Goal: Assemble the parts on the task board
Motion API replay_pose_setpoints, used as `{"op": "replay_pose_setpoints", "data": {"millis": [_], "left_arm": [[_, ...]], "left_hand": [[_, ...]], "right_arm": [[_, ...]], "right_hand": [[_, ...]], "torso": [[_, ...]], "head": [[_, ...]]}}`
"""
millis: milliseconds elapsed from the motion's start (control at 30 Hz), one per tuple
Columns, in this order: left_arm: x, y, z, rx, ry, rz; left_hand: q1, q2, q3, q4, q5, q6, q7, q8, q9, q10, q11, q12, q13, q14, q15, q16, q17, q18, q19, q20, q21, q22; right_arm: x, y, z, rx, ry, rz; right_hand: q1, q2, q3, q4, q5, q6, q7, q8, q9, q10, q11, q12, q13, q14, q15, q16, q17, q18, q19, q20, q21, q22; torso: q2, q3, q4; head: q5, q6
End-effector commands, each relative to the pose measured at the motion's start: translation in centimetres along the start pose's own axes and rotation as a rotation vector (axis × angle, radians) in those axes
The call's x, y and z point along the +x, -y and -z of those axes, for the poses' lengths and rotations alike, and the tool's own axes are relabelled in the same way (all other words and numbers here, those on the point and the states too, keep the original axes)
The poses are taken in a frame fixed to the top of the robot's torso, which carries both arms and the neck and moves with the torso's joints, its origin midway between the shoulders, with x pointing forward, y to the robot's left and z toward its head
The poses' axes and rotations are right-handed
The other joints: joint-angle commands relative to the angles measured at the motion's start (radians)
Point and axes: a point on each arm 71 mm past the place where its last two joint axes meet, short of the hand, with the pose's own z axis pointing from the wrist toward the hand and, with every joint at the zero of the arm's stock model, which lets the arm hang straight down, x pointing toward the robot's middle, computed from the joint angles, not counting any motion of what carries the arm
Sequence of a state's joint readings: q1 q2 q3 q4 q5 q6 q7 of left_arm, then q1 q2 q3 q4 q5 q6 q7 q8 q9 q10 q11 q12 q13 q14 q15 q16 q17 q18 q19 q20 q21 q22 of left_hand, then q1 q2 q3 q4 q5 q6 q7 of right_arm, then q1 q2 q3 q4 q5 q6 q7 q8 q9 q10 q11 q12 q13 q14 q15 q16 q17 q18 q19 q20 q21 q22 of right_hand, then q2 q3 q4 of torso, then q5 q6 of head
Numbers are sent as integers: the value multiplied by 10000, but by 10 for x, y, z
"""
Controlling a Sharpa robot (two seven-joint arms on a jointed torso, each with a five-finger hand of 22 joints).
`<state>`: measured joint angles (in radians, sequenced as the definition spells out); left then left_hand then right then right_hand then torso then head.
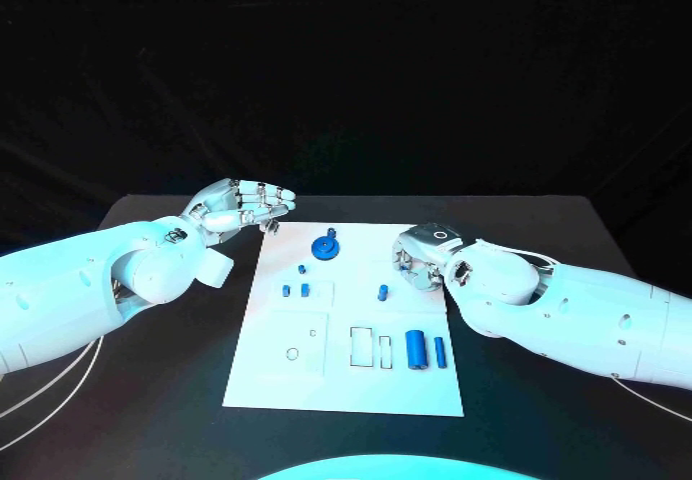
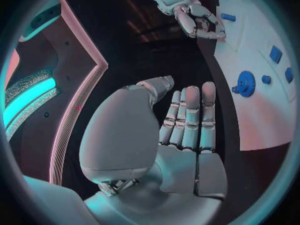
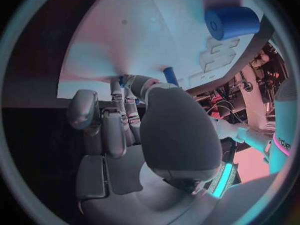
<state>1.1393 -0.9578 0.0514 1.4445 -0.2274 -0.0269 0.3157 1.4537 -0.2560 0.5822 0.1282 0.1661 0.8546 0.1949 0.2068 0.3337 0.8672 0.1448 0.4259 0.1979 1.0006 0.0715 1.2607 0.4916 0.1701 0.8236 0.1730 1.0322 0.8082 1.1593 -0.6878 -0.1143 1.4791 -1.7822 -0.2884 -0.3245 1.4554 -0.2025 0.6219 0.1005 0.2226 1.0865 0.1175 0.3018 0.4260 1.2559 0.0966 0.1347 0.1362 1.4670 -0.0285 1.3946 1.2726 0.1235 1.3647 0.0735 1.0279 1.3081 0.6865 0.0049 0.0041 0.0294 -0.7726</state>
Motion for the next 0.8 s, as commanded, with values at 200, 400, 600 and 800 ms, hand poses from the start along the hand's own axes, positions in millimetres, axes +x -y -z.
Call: {"op": "replay_pose_setpoints", "data": {"millis": [200, 400, 600, 800], "left_arm": [[2, 1, -1, 51, -159, -37], [2, 1, -1, 38, -148, -46], [2, 1, -1, 7, -133, 73], [2, 0, -1, -27, -136, 134]], "left_hand": [[37, 81, 17, -60, 68, -14, 39, -12, -10, -20, -2, 63, 10, 50, 13, 53, -18, 148, 64, -6, -45, -11], [37, 81, 17, -60, 68, -14, 39, -12, -10, -20, -2, 63, 10, 50, 13, 53, -18, 148, 64, -6, -45, -11], [23, 82, 17, -59, 77, -25, 51, -16, -13, -60, 7, 70, 9, 37, 19, 50, -29, 145, 61, -7, -49, -12], [10, 79, 13, -54, 79, -33, 56, -19, -15, -77, 12, 74, 10, 33, 23, 50, -35, 143, 59, -6, -51, -13]], "right_arm": [[0, -3, 6, -91, 676, -172], [-8, -2, 9, -140, 1189, -456], [-13, -1, 13, -157, 1404, -661], [-19, -1, 20, -279, 1706, -998]], "right_hand": [[-120, -17, 426, -347, 8, 20, -60, 55, 32, 622, -547, -48, 27, 468, -60, 27, 0, -212, -14, -67, 77, 301], [-150, -31, 459, -369, 5, 30, -62, 59, 45, 650, -550, -58, 34, 472, -62, 37, 12, -221, 3, -68, 135, 339], [-167, -38, 472, -377, 4, 36, -63, 61, 52, 661, -551, -63, 37, 474, -63, 43, 19, -225, 9, -69, 157, 355], [-182, -38, 490, -382, 4, 37, -62, 61, 57, 670, -552, -70, 39, 480, -64, 62, 48, -232, 21, -69, 196, 378]], "torso": [[-4, -3, -1], [0, 3, -12], [-2, 7, -2], [-5, 14, -11]], "head": [[15, 42], [27, 65], [38, 56], [83, 54]]}}
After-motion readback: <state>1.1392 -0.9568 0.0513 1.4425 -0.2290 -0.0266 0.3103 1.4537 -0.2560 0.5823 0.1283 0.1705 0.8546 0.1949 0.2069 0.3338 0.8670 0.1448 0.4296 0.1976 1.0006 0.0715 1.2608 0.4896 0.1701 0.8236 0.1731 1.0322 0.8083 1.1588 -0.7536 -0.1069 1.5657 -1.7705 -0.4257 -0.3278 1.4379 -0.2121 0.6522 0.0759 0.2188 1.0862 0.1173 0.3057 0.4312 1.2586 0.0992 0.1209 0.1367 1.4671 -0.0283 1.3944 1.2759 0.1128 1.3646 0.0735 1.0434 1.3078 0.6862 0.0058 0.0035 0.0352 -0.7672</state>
